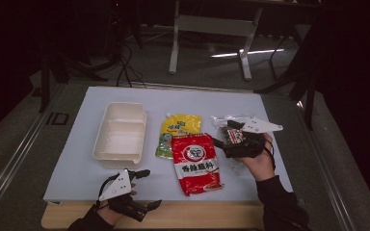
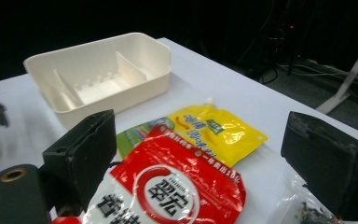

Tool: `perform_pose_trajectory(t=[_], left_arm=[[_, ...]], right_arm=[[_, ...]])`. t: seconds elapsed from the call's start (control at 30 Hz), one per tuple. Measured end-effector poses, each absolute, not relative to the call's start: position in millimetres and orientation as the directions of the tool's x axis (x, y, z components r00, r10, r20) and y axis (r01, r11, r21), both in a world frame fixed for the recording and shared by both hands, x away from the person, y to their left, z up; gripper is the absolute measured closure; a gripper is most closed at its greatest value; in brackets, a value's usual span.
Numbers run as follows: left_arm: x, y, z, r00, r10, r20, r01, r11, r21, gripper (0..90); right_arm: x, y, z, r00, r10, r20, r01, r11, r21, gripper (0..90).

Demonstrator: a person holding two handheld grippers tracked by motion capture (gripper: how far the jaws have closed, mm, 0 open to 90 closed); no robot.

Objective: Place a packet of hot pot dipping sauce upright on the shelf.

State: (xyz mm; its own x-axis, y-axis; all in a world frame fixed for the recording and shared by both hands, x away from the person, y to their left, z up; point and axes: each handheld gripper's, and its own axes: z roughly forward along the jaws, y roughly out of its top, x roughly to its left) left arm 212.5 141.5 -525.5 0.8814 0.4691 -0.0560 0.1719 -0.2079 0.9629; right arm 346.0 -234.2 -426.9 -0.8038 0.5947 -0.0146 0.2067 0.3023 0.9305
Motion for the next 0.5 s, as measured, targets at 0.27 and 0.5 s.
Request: perform_pose_trajectory(t=[0.27, 0.5], left_arm=[[212.4, 140.9, -526.1, 0.883, 0.466, -0.056, 0.172, -0.212, 0.962, 2.2], [212.7, 140.3, -526.9, 0.885, 0.463, -0.051, 0.172, -0.223, 0.959, 2.2]], right_arm=[[369.8, -226.6, -433.1, -0.808, 0.589, 0.000, 0.251, 0.345, 0.904, 12.4], [393.9, -220.1, -447.7, -0.831, 0.554, 0.054, 0.307, 0.375, 0.874, 14.6]])
